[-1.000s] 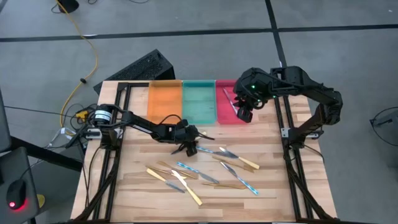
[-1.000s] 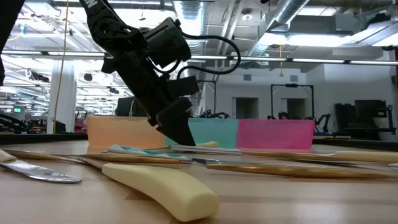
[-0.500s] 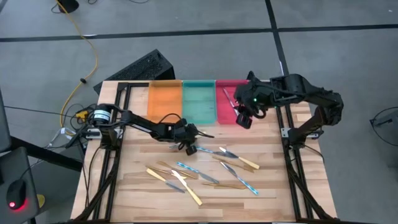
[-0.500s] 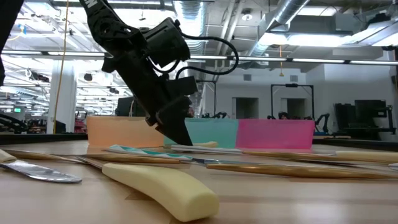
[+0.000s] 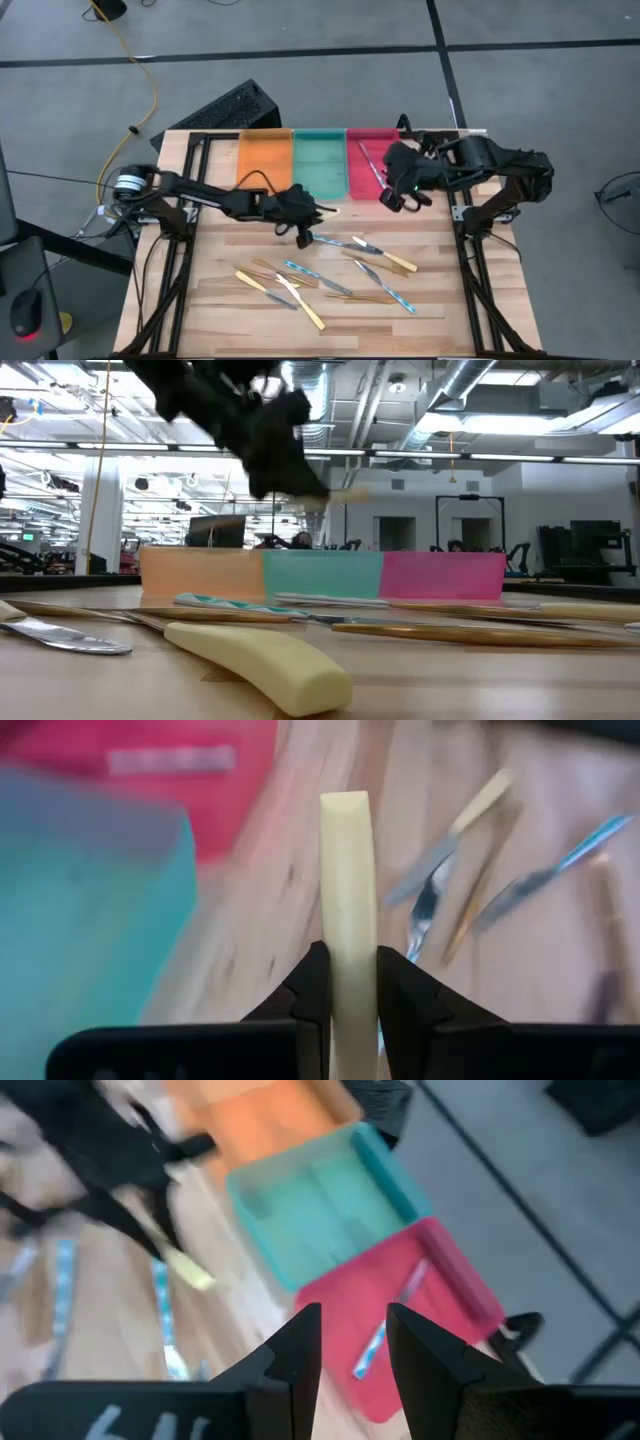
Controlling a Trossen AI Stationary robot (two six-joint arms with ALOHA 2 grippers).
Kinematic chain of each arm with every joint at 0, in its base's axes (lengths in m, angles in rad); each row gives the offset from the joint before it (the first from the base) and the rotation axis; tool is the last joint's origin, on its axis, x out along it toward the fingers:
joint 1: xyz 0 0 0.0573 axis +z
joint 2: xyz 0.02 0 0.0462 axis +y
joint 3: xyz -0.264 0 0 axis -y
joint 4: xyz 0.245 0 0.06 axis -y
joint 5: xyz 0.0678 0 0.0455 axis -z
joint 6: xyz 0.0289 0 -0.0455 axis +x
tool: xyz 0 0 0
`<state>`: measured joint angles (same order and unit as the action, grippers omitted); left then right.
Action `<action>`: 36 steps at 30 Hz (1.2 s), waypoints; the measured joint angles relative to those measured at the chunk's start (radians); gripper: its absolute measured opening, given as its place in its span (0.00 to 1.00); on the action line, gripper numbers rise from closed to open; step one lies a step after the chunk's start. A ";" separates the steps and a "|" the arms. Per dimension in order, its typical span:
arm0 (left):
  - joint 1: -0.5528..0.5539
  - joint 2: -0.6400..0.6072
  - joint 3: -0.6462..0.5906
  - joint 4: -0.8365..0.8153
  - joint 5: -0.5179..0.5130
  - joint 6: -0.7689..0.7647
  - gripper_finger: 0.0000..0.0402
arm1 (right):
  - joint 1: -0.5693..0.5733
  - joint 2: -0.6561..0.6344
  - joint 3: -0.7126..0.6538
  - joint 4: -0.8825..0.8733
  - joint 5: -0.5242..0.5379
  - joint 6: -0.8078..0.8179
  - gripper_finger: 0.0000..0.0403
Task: Sort silverware by color (type)
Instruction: Put the yellow table knife into the blue bin
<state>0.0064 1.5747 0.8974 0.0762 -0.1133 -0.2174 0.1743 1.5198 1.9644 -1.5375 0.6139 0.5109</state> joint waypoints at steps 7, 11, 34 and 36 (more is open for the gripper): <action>0.008 -0.250 -0.004 -0.024 -0.048 0.050 0.09 | 0.040 -0.087 -0.237 0.109 0.051 0.049 0.34; 0.007 -0.367 -0.004 -0.008 -0.049 0.064 0.09 | 0.039 -0.183 -0.487 0.453 0.048 -0.011 0.34; 0.062 -0.557 -0.369 0.759 0.040 -0.020 0.09 | -0.159 0.069 -0.985 2.165 -0.403 -0.396 0.51; 0.072 -0.560 -0.376 0.770 0.046 -0.037 0.10 | -0.166 0.111 -0.944 2.167 -0.404 -0.382 0.58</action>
<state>0.0783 1.0145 0.5215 0.8459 -0.0677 -0.2547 0.0082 1.6306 1.0206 0.6296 0.2095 0.1284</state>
